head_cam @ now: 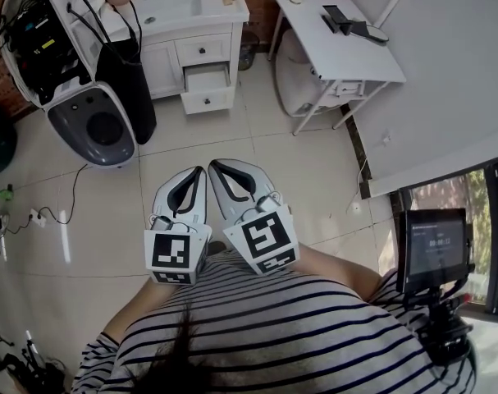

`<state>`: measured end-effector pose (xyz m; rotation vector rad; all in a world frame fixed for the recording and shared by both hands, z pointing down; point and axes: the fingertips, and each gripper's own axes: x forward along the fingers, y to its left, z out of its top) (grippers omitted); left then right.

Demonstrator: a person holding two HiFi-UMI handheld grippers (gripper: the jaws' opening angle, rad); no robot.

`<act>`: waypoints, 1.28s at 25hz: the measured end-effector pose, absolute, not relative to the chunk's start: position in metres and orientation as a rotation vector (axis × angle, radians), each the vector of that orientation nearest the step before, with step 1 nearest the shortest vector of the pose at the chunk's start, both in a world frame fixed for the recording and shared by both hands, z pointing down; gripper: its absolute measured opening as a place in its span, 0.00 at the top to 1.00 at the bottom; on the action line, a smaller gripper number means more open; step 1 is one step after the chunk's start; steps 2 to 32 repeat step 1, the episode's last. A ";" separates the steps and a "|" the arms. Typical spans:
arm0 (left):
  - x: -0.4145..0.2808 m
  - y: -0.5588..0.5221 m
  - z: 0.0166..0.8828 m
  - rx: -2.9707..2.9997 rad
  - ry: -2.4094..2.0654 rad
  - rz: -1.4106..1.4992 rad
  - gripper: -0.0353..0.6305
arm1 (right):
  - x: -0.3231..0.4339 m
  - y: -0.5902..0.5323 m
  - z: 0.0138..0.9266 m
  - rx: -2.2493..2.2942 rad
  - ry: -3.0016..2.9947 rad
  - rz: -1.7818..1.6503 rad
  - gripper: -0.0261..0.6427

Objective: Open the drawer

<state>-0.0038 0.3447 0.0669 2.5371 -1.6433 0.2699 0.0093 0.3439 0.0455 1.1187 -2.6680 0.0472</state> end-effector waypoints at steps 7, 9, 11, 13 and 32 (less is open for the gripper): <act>-0.005 0.345 0.066 2.536 -1.646 0.270 0.92 | 0.008 0.344 0.045 1.114 -2.671 0.046 0.96; -0.005 0.345 0.066 2.536 -1.646 0.270 0.92 | 0.008 0.344 0.045 1.114 -2.671 0.046 0.96; -0.005 0.345 0.066 2.536 -1.646 0.270 0.92 | 0.008 0.344 0.045 1.114 -2.671 0.046 0.96; -0.005 0.345 0.066 2.536 -1.646 0.270 0.92 | 0.008 0.344 0.045 1.114 -2.671 0.046 0.96; -0.005 0.345 0.066 2.536 -1.646 0.270 0.92 | 0.008 0.344 0.045 1.114 -2.671 0.046 0.96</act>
